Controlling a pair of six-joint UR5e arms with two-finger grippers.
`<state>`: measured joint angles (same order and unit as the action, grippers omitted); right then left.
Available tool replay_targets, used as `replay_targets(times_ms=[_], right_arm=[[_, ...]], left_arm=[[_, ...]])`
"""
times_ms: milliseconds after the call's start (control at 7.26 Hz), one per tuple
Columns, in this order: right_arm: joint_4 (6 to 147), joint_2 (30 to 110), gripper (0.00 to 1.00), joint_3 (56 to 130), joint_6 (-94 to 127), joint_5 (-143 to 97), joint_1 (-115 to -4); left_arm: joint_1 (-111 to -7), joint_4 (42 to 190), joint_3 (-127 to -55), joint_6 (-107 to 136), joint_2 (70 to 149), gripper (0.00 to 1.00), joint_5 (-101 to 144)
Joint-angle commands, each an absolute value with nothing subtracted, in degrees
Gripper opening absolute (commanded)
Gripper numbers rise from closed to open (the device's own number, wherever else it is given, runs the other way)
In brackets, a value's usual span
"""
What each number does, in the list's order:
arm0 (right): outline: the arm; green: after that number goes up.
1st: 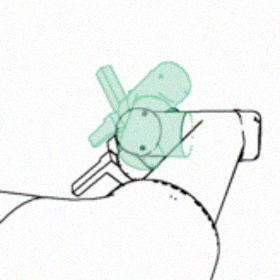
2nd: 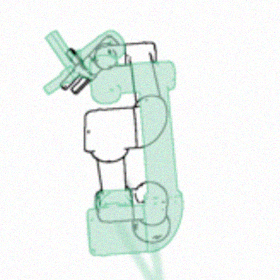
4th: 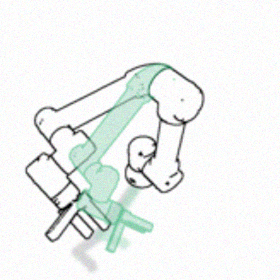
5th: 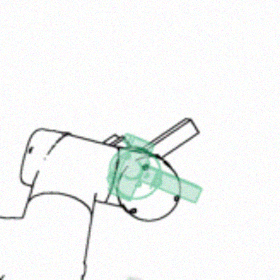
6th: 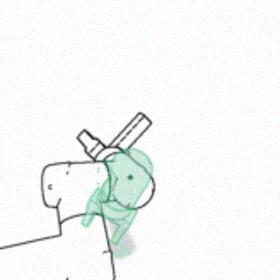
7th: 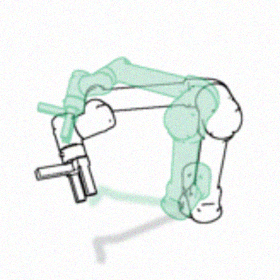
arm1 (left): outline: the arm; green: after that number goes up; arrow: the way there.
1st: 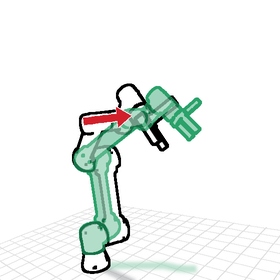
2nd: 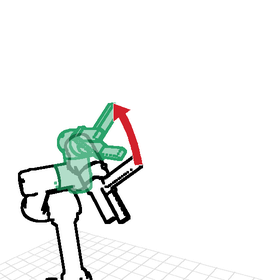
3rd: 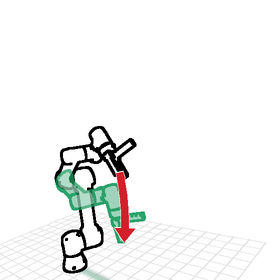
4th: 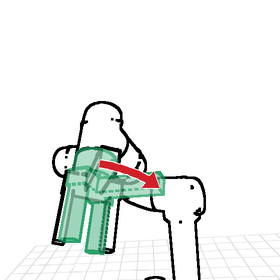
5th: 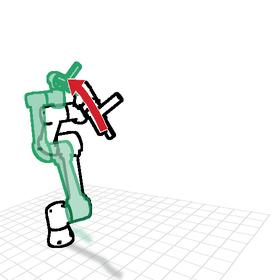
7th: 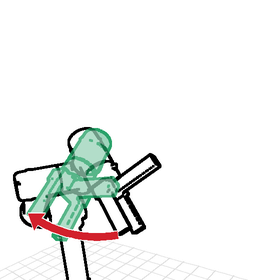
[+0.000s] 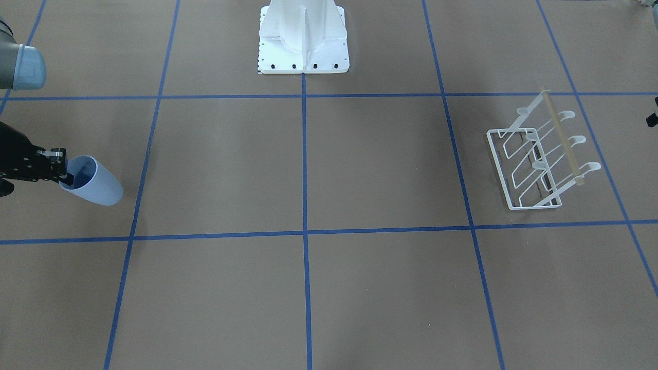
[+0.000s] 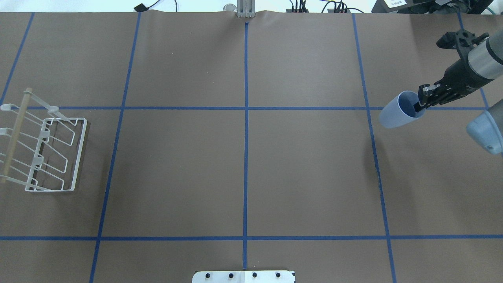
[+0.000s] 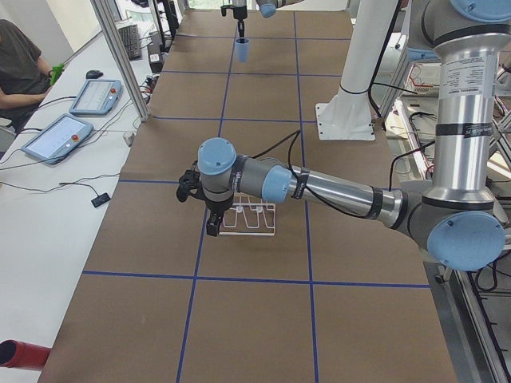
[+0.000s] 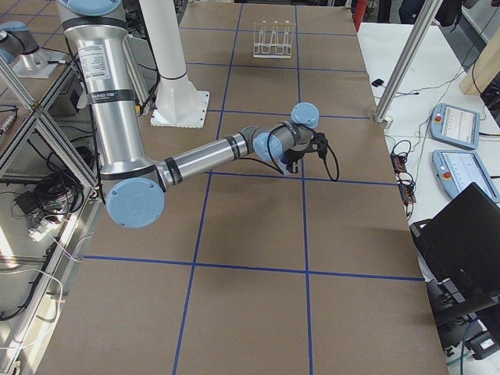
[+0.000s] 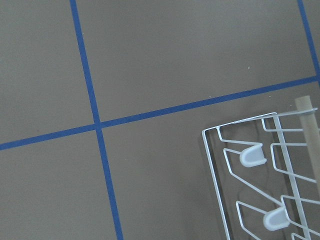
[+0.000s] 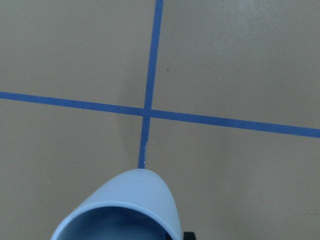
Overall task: Hang cup on cup holder
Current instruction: 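Lift the cup with the right gripper and tip it sideways toward center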
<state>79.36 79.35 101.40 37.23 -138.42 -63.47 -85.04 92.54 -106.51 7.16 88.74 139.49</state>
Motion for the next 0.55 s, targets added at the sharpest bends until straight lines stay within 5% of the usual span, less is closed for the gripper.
replay_targets(times_ms=[0,413], right_arm=[[79.10,75.17,0.00,104.67,50.12,-138.69,-62.93],[77.19,71.72,0.00,106.34,61.34,-138.60,-60.56]], left_arm=[[-82.64,101.71,-109.16,21.30,89.21,0.99,139.66],[-72.99,117.66,-109.51,50.36,94.62,0.98,139.48]])
